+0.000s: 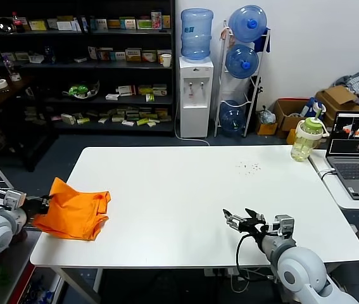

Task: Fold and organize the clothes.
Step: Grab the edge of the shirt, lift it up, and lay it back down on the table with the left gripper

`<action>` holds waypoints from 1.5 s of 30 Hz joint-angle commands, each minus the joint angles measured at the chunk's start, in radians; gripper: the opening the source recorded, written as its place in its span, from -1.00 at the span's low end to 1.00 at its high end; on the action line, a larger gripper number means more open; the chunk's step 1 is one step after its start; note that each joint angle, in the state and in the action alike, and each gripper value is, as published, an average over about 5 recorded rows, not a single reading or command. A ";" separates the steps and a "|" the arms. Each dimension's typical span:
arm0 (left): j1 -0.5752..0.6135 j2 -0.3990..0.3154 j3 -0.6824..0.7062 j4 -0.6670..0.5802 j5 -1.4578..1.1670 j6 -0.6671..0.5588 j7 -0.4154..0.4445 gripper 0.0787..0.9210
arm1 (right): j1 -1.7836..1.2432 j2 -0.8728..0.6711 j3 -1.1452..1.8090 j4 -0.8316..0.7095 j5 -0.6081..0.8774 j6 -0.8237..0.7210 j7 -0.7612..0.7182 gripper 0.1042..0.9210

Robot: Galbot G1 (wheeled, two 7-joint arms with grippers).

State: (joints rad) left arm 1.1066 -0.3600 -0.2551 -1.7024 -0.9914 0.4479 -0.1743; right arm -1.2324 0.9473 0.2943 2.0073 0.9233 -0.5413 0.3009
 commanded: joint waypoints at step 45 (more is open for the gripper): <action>-0.600 -1.000 0.562 0.076 -0.393 0.060 -0.580 -0.67 | -0.146 -0.005 0.158 0.039 -0.175 0.078 -0.143 0.76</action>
State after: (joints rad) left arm 0.4230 -1.3927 0.4013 -1.5307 -1.4725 0.5177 -0.8350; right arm -1.3537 0.9595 0.4217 2.0364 0.8735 -0.5305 0.2889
